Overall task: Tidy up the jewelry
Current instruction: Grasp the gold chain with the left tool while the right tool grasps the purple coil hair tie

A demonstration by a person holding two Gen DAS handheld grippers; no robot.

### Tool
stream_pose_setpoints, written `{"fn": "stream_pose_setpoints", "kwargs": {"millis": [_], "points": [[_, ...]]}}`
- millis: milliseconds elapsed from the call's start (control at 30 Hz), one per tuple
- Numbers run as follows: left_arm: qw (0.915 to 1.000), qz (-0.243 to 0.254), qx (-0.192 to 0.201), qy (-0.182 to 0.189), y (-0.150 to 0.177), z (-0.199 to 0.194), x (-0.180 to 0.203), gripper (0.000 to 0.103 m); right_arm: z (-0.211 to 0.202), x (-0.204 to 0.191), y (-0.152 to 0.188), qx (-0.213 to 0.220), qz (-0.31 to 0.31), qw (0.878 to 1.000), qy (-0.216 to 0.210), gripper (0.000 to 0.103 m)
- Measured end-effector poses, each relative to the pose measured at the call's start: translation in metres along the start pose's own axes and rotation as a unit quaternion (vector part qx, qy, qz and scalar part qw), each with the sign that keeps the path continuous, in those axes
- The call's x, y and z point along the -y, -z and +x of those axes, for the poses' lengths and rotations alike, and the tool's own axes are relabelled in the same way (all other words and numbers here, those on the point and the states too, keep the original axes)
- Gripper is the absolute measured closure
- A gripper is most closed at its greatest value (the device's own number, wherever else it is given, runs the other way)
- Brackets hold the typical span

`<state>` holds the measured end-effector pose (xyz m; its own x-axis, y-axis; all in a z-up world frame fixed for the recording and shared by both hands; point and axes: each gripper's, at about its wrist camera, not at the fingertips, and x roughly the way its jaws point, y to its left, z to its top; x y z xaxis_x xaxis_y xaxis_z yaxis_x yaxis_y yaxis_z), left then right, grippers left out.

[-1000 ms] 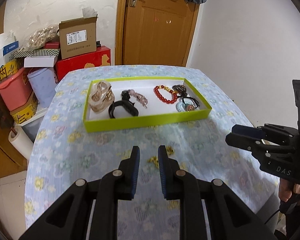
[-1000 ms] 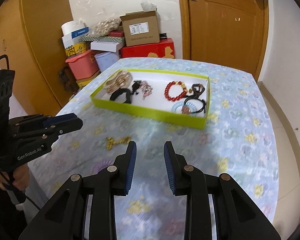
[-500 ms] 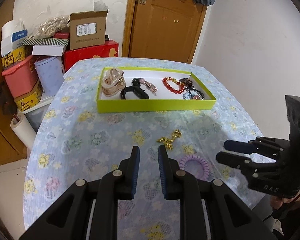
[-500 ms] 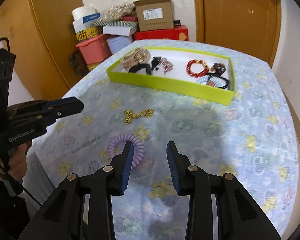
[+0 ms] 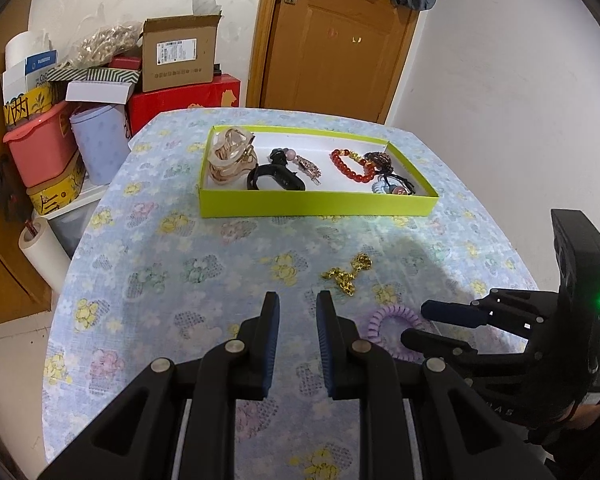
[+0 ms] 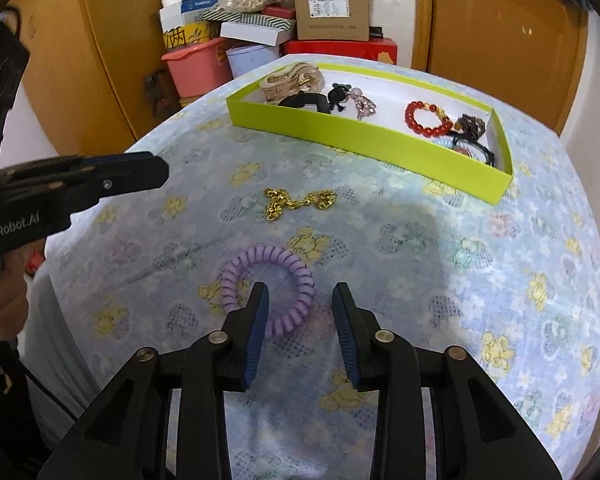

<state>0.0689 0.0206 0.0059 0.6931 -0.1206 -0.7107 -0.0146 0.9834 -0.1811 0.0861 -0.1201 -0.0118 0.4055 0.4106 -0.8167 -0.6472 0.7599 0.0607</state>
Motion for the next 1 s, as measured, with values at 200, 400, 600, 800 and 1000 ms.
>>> {"fn": "stream_pose_setpoints", "kwargs": {"millis": [200,400,600,800,1000], "points": [[1.0000,0.000,-0.008,0.006,-0.001,0.007,0.003,0.083,0.000,-0.008,0.003,0.001,-0.031,0.999,0.024,0.093],[0.9996,0.004,-0.023,0.018,-0.002,0.020,0.011,0.073,-0.008,0.003,0.008,0.012,-0.012,0.999,0.029,0.094],[0.9982,0.001,-0.046,0.039,-0.007,0.046,0.023,0.066,-0.026,0.029,0.014,0.028,0.028,0.999,0.034,0.094],[0.9974,0.000,-0.057,0.044,-0.010,0.068,0.038,0.055,-0.038,0.049,0.020,0.037,0.052,0.997,0.041,0.094],[0.9978,0.009,-0.055,0.036,-0.016,0.078,0.052,0.054,-0.040,0.062,0.023,0.042,0.067,0.996,0.039,0.094]]}}
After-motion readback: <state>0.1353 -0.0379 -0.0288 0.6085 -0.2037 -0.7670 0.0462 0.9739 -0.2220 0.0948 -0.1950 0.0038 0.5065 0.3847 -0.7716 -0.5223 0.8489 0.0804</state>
